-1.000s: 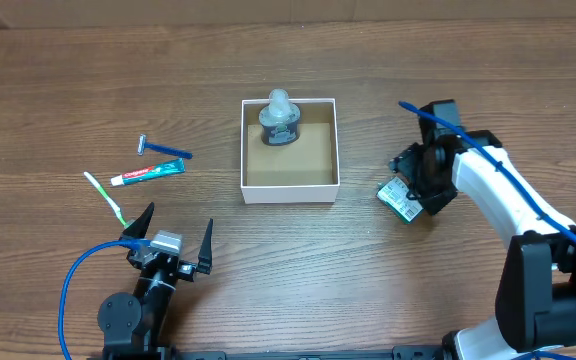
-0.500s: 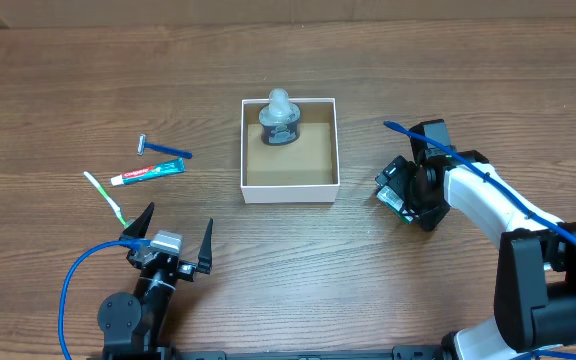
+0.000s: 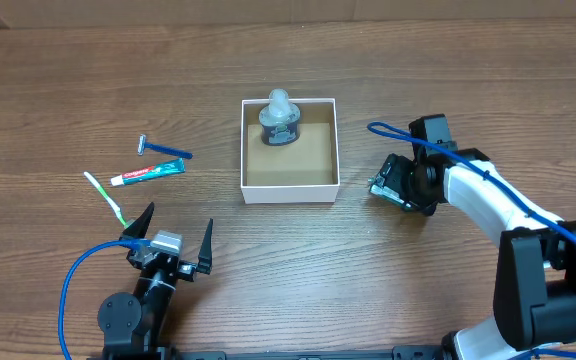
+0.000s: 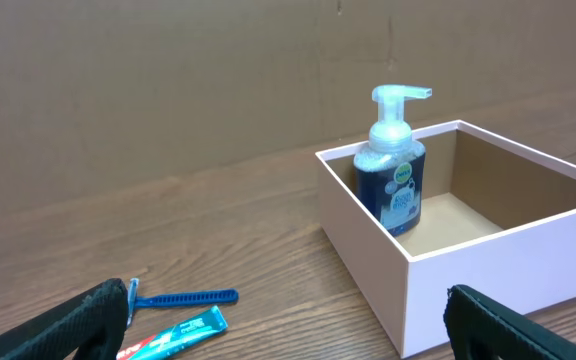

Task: Pack container
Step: 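Move the right gripper to the Dettol soap pack and grasp it, then lift the soap pack with the right gripper and place it in the box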

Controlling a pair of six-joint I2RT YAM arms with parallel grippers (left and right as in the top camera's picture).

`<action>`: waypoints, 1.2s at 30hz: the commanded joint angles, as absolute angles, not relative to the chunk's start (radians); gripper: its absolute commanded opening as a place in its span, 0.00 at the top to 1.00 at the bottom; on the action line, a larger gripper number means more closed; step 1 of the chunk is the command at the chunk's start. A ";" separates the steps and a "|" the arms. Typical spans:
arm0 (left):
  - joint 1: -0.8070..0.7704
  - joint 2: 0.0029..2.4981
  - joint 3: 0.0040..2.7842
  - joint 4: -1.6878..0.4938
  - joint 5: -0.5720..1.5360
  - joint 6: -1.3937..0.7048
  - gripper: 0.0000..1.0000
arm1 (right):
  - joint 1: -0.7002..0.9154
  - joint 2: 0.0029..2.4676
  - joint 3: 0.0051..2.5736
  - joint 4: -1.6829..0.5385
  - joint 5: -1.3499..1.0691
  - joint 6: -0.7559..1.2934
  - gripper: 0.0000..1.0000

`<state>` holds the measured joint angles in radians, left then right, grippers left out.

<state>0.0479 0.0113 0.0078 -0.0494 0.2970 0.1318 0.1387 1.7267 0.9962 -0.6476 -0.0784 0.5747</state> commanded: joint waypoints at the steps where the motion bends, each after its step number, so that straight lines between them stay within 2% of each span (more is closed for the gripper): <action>1: 0.052 0.006 0.005 -0.049 0.305 0.142 0.00 | 0.140 1.722 1.147 -0.699 -0.072 0.480 0.24; 7: 0.052 0.006 0.005 -0.049 0.305 0.142 0.00 | 0.140 1.712 1.395 -0.871 -0.109 0.380 0.24; 13: 0.052 0.006 0.005 -0.049 0.305 0.142 0.00 | 0.165 1.685 1.534 -0.895 -0.255 0.313 0.23; 15: 0.052 0.006 0.005 -0.049 0.305 0.142 0.00 | 0.175 1.692 1.531 -0.904 -0.202 0.314 0.16; 19: 0.052 0.006 0.005 -0.049 0.304 0.142 0.00 | 0.175 1.776 1.525 -0.892 -0.110 0.367 0.14; 22: 0.052 0.006 0.005 -0.049 0.305 0.142 0.00 | 0.175 1.897 1.525 -0.873 -0.060 0.334 0.08; 32: 0.052 0.006 0.005 -0.049 0.305 0.142 0.00 | 0.157 2.094 1.512 -0.836 0.014 0.129 0.11; 34: 0.052 0.006 0.005 -0.049 0.304 0.142 0.00 | 0.150 2.103 1.488 -0.825 0.014 0.129 0.13; 36: 0.052 0.006 0.005 -0.048 0.305 0.142 0.00 | 0.149 2.104 1.477 -0.821 0.014 0.129 0.20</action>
<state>0.0479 0.0113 0.0078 -0.0490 0.2966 0.1318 0.1562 2.0964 1.4952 -0.8291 0.0048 0.1505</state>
